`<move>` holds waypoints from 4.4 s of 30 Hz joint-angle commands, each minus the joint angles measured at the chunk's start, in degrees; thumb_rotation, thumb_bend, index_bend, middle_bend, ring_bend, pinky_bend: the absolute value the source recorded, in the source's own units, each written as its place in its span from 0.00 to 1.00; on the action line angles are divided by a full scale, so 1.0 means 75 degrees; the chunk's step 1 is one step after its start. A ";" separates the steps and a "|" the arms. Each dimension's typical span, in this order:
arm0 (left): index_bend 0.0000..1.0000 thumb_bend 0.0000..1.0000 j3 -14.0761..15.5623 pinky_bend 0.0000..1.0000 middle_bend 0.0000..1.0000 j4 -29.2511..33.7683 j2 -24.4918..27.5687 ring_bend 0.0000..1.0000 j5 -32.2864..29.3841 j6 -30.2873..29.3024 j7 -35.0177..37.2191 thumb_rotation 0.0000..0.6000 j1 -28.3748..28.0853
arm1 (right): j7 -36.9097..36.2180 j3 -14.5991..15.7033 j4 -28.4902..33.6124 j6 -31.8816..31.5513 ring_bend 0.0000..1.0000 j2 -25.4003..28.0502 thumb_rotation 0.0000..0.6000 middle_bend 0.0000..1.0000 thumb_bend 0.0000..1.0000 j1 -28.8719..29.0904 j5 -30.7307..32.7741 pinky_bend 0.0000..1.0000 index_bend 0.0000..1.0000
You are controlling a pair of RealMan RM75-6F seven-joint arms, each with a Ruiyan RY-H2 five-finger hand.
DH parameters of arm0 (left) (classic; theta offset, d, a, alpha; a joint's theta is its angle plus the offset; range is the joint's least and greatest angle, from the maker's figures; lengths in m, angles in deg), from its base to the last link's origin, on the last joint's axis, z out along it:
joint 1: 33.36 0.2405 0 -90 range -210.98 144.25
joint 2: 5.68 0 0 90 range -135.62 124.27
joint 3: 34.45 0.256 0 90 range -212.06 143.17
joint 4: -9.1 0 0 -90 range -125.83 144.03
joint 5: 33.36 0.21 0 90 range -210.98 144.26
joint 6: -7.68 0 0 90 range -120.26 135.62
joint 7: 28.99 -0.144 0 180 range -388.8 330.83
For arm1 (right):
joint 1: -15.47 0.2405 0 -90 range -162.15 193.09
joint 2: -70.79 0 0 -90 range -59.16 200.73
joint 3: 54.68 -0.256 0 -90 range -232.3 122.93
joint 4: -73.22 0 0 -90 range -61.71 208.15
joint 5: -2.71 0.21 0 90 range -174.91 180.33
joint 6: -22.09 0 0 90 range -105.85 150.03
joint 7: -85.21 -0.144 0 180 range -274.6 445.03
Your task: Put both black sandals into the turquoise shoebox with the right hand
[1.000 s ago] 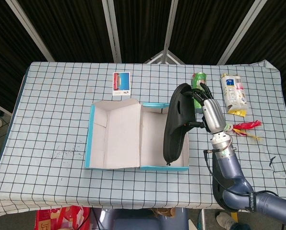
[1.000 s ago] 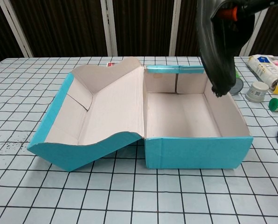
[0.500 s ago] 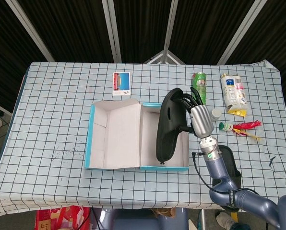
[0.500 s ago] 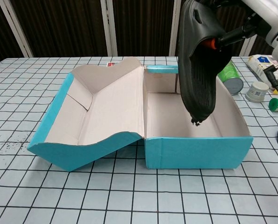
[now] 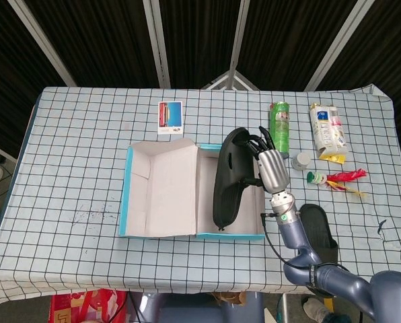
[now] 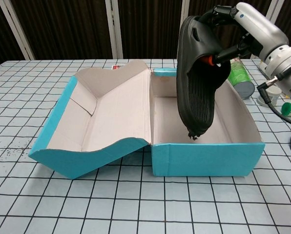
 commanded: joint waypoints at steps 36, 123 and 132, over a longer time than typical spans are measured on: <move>0.10 0.37 -0.0001 0.09 0.03 -0.0033 0.0030 0.00 -0.0004 0.0046 0.0134 1.00 -0.0013 | 0.0583 0.0579 -0.0887 0.0615 0.24 -0.0817 1.00 0.62 0.48 0.0284 -0.0464 0.00 0.56; 0.10 0.37 0.0011 0.09 0.03 -0.0022 0.0019 0.00 -0.0055 0.0100 0.0050 1.00 -0.0059 | 0.0871 0.0875 -0.1037 0.2630 0.24 -0.1042 1.00 0.62 0.48 0.0557 0.0037 0.00 0.61; 0.10 0.37 0.0007 0.09 0.03 -0.0025 0.0020 0.00 -0.0070 0.0103 0.0048 1.00 -0.0059 | 0.1021 0.0857 -0.1031 0.2634 0.21 -0.1054 1.00 0.61 0.47 0.0566 0.0045 0.00 0.60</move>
